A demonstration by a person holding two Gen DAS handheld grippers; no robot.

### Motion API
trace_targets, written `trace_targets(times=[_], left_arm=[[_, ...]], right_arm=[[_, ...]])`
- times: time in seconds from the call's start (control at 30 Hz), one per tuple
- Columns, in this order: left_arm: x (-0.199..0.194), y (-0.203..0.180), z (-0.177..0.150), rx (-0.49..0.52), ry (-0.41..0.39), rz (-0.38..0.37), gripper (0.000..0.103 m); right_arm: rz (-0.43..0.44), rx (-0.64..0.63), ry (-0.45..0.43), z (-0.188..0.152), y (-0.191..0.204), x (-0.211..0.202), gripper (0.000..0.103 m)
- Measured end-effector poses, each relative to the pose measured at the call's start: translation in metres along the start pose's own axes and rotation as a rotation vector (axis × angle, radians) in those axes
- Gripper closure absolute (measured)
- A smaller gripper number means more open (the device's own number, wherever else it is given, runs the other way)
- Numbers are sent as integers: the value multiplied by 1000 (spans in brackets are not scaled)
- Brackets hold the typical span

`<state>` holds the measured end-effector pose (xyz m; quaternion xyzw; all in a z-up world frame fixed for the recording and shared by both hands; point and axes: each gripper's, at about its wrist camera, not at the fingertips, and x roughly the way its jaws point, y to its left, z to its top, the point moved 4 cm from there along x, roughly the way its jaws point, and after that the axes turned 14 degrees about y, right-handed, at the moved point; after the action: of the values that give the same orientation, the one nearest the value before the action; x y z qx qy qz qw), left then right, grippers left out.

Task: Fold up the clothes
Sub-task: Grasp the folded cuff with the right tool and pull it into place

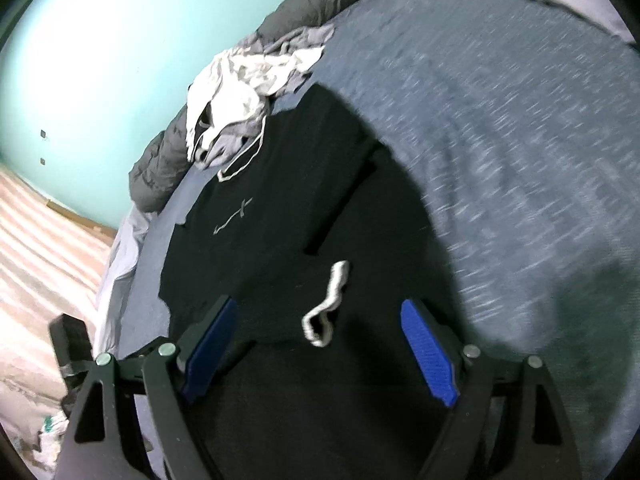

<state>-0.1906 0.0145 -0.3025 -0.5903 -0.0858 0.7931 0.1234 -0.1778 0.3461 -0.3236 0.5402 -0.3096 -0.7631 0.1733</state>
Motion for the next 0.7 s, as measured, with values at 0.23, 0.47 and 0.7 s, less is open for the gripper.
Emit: trace_targets(times=[0.23,0.47,0.7], left_arm=[[12,11,-12,3,25,22,60],[22,24,-17,-36,47,5,60],[23,29,-19,-52,54,-16,59]], right_arm=[[-66,-36,64,5,9,35,18],[-131,-102,73,2,17,42,47],[-120,-171,83,-7,29,44,98]])
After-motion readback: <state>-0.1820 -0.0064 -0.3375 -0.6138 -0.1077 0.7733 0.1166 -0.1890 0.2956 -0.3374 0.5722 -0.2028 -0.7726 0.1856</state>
